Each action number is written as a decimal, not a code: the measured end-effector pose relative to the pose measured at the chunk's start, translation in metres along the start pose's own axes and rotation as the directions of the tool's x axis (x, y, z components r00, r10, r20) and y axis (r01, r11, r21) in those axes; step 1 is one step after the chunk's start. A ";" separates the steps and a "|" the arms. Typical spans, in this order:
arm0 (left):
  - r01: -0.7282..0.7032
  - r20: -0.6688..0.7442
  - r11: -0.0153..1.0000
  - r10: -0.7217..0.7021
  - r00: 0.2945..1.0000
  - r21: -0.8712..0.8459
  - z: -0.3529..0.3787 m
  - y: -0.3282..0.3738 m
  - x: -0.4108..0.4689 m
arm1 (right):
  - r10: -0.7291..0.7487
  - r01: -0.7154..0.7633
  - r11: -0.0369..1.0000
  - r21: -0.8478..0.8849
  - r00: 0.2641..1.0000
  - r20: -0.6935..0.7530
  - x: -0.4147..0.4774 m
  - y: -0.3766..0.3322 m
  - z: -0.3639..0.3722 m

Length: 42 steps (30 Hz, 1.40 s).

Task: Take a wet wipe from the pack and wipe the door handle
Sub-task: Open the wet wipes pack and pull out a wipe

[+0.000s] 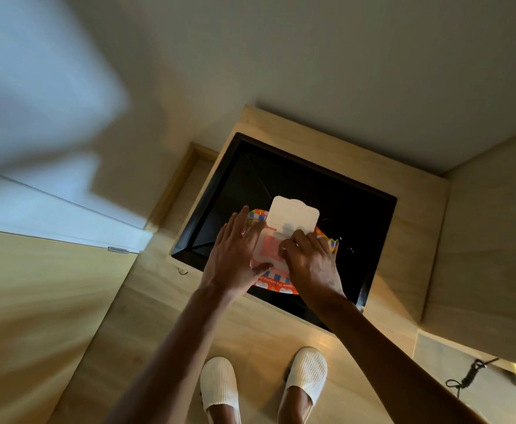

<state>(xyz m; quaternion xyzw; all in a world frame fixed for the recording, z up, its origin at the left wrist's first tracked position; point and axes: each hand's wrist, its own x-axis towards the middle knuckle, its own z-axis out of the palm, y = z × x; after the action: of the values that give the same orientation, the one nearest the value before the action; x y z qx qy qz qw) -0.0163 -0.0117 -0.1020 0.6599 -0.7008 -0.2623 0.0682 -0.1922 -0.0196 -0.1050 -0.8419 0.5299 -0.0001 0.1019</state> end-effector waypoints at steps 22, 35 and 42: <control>-0.023 0.068 0.999 0.020 0.997 0.041 -0.001 -0.001 0.007 | 0.007 0.001 0.998 -0.055 0.989 0.151 0.009 -0.005 -0.015; -0.024 0.072 0.999 0.022 0.997 0.025 -0.001 -0.001 0.007 | -0.096 0.121 0.977 -0.178 0.985 0.142 0.011 0.000 -0.010; -0.048 0.050 0.999 0.047 0.998 0.013 -0.001 -0.003 0.007 | -0.120 0.131 0.988 -0.076 0.984 0.133 0.006 0.009 -0.016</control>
<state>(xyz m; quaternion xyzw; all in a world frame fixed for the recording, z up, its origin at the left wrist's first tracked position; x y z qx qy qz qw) -0.0137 -0.0190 -0.1043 0.6368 -0.7196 -0.2717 0.0524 -0.1998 -0.0315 -0.0917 -0.8755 0.4677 0.0698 0.0997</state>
